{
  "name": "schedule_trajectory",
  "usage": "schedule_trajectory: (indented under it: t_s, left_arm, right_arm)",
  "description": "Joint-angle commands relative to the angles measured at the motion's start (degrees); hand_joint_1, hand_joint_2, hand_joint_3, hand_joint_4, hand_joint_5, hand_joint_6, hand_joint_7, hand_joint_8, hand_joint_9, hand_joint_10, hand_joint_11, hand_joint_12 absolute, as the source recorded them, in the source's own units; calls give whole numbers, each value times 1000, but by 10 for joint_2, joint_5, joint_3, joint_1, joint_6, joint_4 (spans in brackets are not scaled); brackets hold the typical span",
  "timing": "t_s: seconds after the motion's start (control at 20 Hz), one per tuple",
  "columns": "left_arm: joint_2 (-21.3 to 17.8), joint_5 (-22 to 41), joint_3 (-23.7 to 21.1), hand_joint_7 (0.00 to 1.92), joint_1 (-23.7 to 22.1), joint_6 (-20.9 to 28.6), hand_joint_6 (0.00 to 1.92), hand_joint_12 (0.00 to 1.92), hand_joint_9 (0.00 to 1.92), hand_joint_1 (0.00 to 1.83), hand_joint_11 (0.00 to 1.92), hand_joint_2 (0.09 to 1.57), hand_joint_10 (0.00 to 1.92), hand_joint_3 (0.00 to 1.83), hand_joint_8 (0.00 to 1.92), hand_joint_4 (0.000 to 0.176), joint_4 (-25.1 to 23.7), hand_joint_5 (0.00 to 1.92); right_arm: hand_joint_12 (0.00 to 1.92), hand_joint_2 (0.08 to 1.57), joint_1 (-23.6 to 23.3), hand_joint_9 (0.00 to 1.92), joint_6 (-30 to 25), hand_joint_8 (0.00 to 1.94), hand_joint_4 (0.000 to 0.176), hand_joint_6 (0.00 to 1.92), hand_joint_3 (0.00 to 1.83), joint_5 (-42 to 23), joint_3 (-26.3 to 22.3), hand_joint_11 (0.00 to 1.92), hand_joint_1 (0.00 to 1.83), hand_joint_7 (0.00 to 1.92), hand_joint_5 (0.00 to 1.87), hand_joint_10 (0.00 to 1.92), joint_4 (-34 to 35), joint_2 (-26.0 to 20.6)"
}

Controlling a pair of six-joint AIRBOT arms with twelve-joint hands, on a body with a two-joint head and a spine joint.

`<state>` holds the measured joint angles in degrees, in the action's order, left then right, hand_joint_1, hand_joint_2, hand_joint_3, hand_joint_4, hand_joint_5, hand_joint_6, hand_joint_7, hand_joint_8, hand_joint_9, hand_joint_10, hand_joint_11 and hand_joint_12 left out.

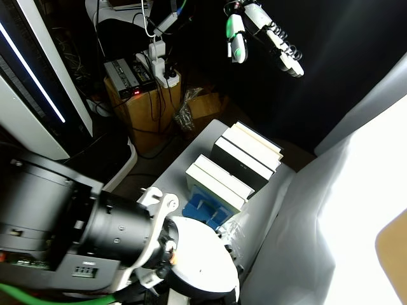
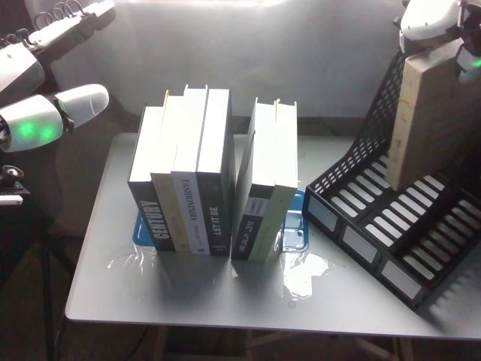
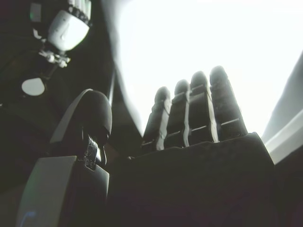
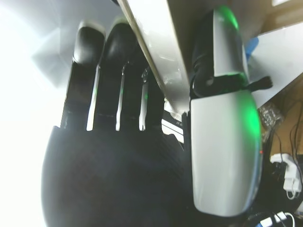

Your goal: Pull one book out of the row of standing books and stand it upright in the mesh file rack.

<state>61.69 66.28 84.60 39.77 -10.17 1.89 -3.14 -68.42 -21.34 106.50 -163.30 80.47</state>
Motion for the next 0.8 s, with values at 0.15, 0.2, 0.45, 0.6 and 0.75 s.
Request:
schedule_trajectory:
  t_s: [0.15,0.2,0.45,0.6,0.75]
  left_arm:
    - [3,77,10,0,2,9,6,0,0,467,0,1484,0,0,0,7,21,48]
    - [3,78,10,0,5,10,7,0,0,470,0,1481,0,0,0,10,22,52]
    - [5,88,10,0,14,12,2,0,0,413,0,1487,0,0,0,18,31,39]
    - [7,94,10,0,21,14,4,0,0,442,0,1482,0,0,0,13,37,51]
    - [7,95,10,0,21,16,1,0,0,445,0,1481,0,0,0,18,37,42]
  right_arm:
    - [1921,1198,15,656,-17,1395,0,1119,4,57,21,459,1201,862,802,1606,-10,-7]
    - [1772,1307,22,404,-20,1492,0,1549,17,61,26,164,1101,666,601,1313,-13,-3]
    - [806,1117,37,127,-23,5,0,76,1,69,29,0,1023,152,97,230,-13,3]
    - [375,1094,37,12,-23,0,10,0,0,71,28,0,921,2,0,51,-14,3]
    - [66,1070,37,0,-23,0,46,0,0,74,18,0,788,0,0,0,-14,1]
